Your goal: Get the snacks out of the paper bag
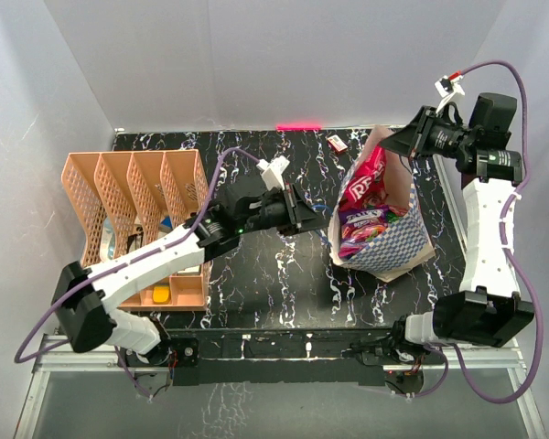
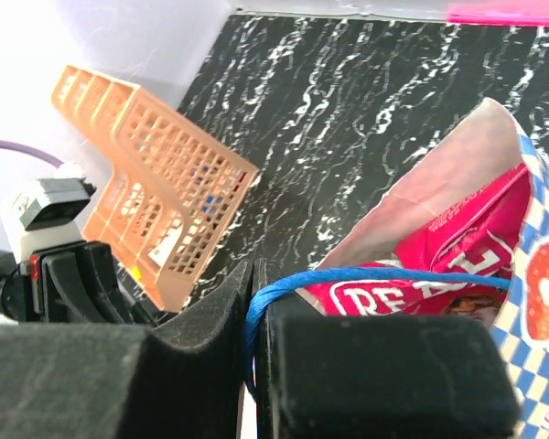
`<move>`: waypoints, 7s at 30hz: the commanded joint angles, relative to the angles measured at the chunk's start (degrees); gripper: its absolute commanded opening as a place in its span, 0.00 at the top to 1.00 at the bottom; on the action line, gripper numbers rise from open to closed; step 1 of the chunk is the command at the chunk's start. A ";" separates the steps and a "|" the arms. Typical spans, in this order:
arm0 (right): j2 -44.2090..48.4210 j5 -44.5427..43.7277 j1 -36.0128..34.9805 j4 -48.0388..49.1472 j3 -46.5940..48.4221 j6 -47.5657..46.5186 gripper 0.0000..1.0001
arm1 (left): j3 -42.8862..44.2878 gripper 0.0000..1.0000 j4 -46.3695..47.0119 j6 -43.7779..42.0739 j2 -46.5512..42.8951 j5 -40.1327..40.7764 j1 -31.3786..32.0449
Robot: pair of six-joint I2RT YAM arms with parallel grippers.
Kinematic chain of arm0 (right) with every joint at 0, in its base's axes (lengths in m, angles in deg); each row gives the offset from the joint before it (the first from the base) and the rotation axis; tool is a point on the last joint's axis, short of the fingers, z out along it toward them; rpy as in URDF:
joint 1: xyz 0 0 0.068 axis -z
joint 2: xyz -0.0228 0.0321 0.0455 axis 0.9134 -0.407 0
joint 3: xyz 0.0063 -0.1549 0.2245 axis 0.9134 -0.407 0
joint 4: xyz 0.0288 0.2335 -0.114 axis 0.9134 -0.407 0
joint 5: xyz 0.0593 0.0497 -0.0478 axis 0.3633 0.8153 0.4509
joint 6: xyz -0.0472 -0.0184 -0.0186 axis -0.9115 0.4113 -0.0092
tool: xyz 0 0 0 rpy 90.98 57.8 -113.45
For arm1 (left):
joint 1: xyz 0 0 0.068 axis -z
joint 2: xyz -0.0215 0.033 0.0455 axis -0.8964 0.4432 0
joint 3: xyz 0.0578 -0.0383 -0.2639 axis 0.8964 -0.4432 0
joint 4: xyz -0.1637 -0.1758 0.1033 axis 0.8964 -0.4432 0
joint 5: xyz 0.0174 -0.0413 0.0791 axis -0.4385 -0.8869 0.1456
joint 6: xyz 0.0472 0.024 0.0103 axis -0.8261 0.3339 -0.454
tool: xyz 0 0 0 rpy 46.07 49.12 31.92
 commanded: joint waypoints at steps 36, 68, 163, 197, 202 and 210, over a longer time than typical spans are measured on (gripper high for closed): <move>20.20 12.10 -12.24 12.53 -14.49 17.41 0.92 | 9.41 0.25 -15.55 -39.99 -4.36 13.56 1.06; 20.27 2.83 -12.25 -2.14 -8.35 7.79 0.92 | 21.43 0.31 -11.61 -48.32 21.43 31.83 5.09; 18.70 -43.90 -18.55 2.96 -6.90 -61.30 0.92 | 17.22 1.00 -28.53 -49.02 -18.62 36.23 5.09; 31.88 -30.30 -18.57 5.66 -16.86 -50.10 0.92 | 0.55 1.00 -34.74 -64.17 2.54 18.50 -3.19; 32.68 -29.24 -18.66 5.79 -17.59 -49.59 0.92 | 0.67 1.00 -36.13 -62.93 5.42 37.85 -3.62; 33.47 -29.45 -18.71 6.59 -18.88 -49.10 0.92 | 3.80 1.00 -34.89 -62.09 10.97 50.23 -4.18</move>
